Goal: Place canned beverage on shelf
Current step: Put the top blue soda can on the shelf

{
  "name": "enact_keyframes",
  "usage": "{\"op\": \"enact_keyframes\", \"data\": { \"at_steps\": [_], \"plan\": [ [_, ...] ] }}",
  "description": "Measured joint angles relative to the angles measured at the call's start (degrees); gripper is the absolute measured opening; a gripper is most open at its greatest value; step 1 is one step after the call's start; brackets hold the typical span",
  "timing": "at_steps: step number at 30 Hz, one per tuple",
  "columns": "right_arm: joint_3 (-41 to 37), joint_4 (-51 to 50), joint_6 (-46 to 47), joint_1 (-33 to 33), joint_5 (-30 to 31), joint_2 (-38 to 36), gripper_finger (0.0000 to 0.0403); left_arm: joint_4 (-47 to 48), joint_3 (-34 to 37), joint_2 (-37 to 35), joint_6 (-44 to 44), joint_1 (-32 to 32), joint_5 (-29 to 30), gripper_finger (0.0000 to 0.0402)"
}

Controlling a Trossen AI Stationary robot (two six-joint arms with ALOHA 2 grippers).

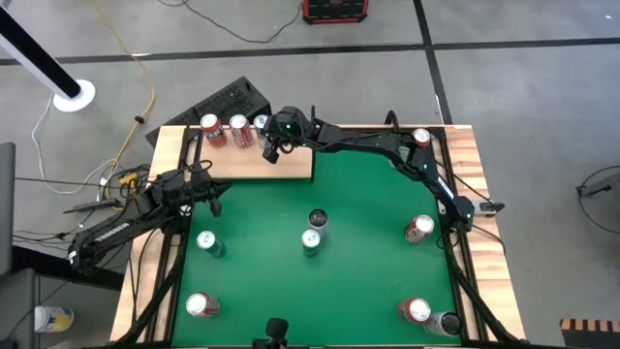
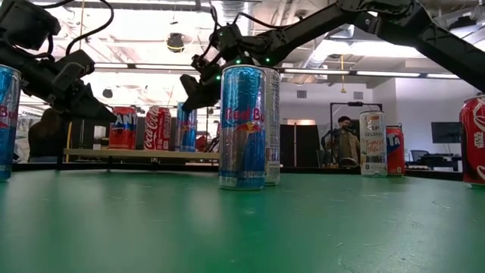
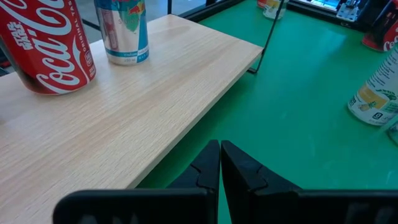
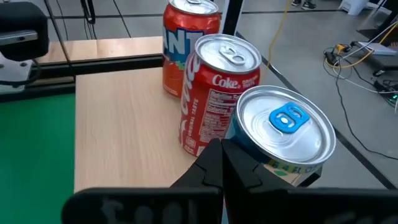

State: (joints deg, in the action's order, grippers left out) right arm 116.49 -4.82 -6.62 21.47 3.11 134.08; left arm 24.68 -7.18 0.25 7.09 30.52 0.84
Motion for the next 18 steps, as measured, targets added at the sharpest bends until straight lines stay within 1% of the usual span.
{"op": "enact_keyframes", "data": {
  "at_steps": [16, 18],
  "plan": [
    [0.0, -0.2, 1.0, -0.1, 0.0, 0.0, 0.0018, 0.0, 0.0, 0.0, 0.0, 0.0, 0.0, 0.0000],
    [0.0, -1.5, 1.3, -0.2, 0.0, -0.7, 0.0018, 0.0, 0.0, 0.0, 0.0, 0.0, 0.0, 0.0000]
  ]
}}
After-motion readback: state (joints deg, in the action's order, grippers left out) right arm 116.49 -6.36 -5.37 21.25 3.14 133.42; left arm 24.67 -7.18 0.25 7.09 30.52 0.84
